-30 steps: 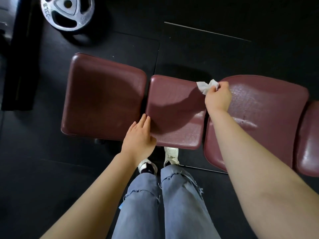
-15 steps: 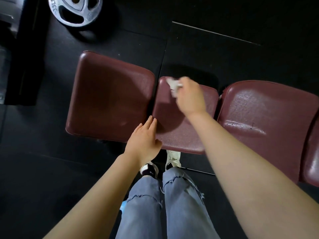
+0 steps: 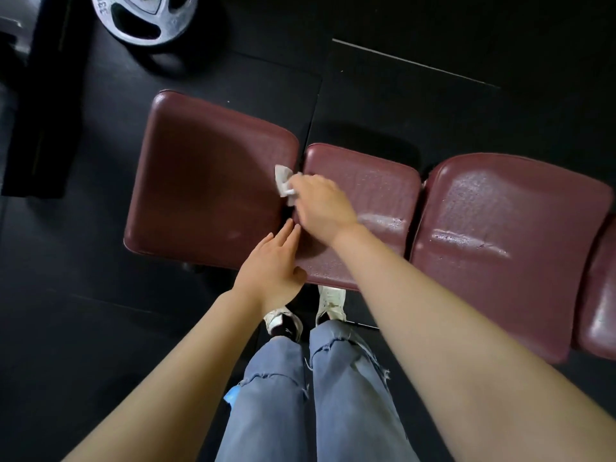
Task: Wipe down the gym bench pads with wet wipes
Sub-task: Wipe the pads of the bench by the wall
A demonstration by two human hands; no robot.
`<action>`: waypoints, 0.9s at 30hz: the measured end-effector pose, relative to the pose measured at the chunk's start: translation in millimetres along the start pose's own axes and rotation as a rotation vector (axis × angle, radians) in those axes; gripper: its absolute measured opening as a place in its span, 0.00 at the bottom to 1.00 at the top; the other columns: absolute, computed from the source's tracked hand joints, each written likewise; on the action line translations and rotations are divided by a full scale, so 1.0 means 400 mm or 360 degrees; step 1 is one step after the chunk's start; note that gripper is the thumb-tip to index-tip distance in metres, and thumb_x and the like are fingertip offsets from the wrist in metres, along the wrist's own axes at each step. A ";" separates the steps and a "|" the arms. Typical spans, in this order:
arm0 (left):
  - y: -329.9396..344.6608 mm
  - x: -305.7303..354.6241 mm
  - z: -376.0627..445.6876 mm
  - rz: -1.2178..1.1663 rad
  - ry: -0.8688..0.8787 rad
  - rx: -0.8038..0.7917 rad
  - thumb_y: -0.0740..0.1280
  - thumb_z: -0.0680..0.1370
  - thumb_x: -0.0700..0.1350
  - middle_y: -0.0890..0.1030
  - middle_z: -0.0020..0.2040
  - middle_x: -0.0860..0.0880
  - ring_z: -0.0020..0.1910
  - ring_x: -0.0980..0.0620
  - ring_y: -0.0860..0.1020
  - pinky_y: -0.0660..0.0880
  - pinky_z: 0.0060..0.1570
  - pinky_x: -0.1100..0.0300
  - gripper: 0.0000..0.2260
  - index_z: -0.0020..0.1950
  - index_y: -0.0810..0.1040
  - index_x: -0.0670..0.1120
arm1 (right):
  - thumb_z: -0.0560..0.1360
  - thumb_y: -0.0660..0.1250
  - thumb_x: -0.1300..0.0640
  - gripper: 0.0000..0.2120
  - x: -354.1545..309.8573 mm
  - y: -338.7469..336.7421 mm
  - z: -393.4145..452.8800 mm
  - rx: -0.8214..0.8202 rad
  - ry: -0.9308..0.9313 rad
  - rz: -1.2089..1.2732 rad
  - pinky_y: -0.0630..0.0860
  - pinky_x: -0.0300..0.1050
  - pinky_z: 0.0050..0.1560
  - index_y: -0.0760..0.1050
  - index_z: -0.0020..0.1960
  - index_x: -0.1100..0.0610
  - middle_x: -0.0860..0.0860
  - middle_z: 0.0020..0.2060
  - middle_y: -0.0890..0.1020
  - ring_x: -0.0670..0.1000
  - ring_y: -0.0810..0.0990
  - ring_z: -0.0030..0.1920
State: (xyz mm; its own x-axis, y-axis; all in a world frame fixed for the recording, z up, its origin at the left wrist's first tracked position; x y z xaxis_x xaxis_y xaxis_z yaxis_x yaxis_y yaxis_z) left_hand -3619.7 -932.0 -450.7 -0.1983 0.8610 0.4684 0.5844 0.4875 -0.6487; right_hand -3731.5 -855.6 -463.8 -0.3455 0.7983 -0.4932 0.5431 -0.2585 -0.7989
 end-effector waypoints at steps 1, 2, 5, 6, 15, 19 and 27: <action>-0.001 0.000 -0.002 0.0001 -0.0007 -0.0014 0.63 0.75 0.43 0.50 0.82 0.45 0.79 0.50 0.53 0.48 0.76 0.59 0.36 0.81 0.51 0.43 | 0.77 0.63 0.58 0.08 0.049 -0.016 -0.005 0.0090 0.0037 -0.0024 0.73 0.53 0.47 0.77 0.55 0.57 0.57 0.49 0.82 0.62 0.79 0.51; -0.002 -0.002 -0.004 0.0002 -0.0012 -0.0017 0.63 0.76 0.43 0.49 0.82 0.45 0.80 0.51 0.52 0.46 0.76 0.60 0.36 0.81 0.50 0.42 | 0.77 0.65 0.56 0.07 0.118 -0.033 -0.019 0.0219 0.0193 -0.0013 0.73 0.54 0.46 0.77 0.53 0.57 0.58 0.48 0.83 0.63 0.80 0.49; 0.002 -0.002 -0.008 -0.0002 0.0002 0.0014 0.62 0.76 0.42 0.49 0.82 0.44 0.80 0.50 0.51 0.45 0.76 0.60 0.35 0.81 0.50 0.42 | 0.78 0.60 0.61 0.08 0.340 -0.077 -0.148 0.0417 0.0888 -0.0003 0.73 0.56 0.46 0.73 0.56 0.60 0.63 0.51 0.81 0.65 0.79 0.51; 0.005 -0.002 -0.008 -0.0004 0.0012 0.0022 0.62 0.76 0.42 0.49 0.82 0.44 0.80 0.50 0.52 0.46 0.76 0.59 0.36 0.81 0.51 0.42 | 0.78 0.58 0.63 0.09 0.384 -0.086 -0.199 0.0400 0.1003 -0.0046 0.72 0.56 0.46 0.72 0.57 0.61 0.64 0.52 0.80 0.66 0.77 0.52; 0.008 -0.004 -0.012 0.0026 0.0084 0.0078 0.64 0.74 0.41 0.54 0.81 0.43 0.80 0.50 0.53 0.49 0.78 0.55 0.36 0.81 0.53 0.42 | 0.78 0.58 0.63 0.14 0.026 0.034 -0.055 0.0329 0.0419 0.0236 0.75 0.53 0.52 0.74 0.62 0.58 0.58 0.56 0.80 0.61 0.78 0.56; 0.005 -0.014 -0.030 0.0108 0.0121 0.0080 0.59 0.76 0.44 0.56 0.80 0.42 0.79 0.49 0.56 0.47 0.76 0.59 0.33 0.80 0.56 0.40 | 0.75 0.58 0.63 0.11 0.108 0.022 -0.091 0.0143 0.0330 0.0035 0.75 0.54 0.46 0.75 0.54 0.57 0.59 0.51 0.82 0.64 0.79 0.51; 0.053 -0.034 -0.095 0.0119 0.0063 0.0043 0.54 0.73 0.49 0.54 0.81 0.46 0.79 0.51 0.58 0.39 0.74 0.64 0.35 0.80 0.56 0.43 | 0.80 0.58 0.61 0.10 0.279 -0.003 -0.274 0.0441 0.1212 0.0201 0.69 0.50 0.41 0.74 0.58 0.60 0.64 0.50 0.81 0.66 0.79 0.49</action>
State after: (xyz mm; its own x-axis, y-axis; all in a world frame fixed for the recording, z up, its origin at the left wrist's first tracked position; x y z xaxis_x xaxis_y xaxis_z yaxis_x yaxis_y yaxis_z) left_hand -3574.7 -939.0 -447.9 -0.1232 0.8890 0.4411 0.5748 0.4263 -0.6985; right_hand -3686.7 -706.6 -480.3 0.3740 0.8790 -0.2957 0.2998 -0.4163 -0.8584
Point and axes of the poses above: each hand's wrist, its own z-axis towards the middle knuckle, its own y-axis out of the palm, x = y × z, the point moved 4 cm from there along z, towards the middle knuckle
